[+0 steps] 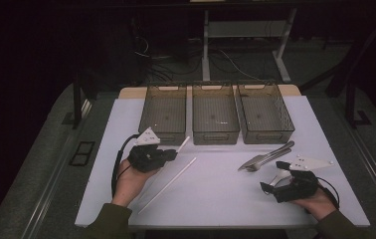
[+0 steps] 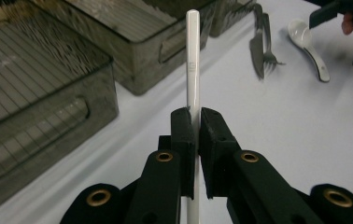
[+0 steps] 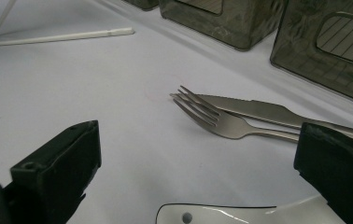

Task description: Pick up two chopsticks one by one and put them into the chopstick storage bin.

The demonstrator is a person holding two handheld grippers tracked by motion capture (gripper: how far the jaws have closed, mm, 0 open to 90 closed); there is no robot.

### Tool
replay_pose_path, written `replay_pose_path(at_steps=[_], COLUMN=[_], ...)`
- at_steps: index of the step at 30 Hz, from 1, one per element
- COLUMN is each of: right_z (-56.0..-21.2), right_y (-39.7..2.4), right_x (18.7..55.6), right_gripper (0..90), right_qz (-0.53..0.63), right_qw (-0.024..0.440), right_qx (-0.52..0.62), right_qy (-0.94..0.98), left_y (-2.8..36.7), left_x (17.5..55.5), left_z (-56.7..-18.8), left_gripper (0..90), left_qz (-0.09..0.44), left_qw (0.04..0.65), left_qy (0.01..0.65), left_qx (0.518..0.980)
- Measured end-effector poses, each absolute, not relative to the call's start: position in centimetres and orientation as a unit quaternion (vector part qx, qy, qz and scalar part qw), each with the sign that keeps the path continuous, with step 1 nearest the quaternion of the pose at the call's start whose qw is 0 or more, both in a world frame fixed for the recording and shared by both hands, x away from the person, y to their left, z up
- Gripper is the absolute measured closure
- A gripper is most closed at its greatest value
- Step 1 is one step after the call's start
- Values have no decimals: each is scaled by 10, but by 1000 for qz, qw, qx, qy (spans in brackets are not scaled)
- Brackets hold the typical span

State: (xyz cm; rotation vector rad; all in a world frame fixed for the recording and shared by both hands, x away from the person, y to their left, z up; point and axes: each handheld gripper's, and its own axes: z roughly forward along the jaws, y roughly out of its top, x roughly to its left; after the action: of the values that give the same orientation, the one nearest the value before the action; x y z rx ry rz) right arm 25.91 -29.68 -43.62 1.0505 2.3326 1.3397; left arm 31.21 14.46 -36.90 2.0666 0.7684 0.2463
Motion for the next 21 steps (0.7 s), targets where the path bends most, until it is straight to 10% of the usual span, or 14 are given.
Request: replay_pose_path(at_steps=[21], right_z=[-435], right_y=[-297], right_x=[258], right_gripper=[7], right_qz=[462], right_qw=[126], right_qx=[363], right_qy=[799], left_y=[148], left_x=[335], left_z=[-329], left_gripper=[840], left_qz=[124], left_qw=[480], left_qy=[307], left_qx=[812])
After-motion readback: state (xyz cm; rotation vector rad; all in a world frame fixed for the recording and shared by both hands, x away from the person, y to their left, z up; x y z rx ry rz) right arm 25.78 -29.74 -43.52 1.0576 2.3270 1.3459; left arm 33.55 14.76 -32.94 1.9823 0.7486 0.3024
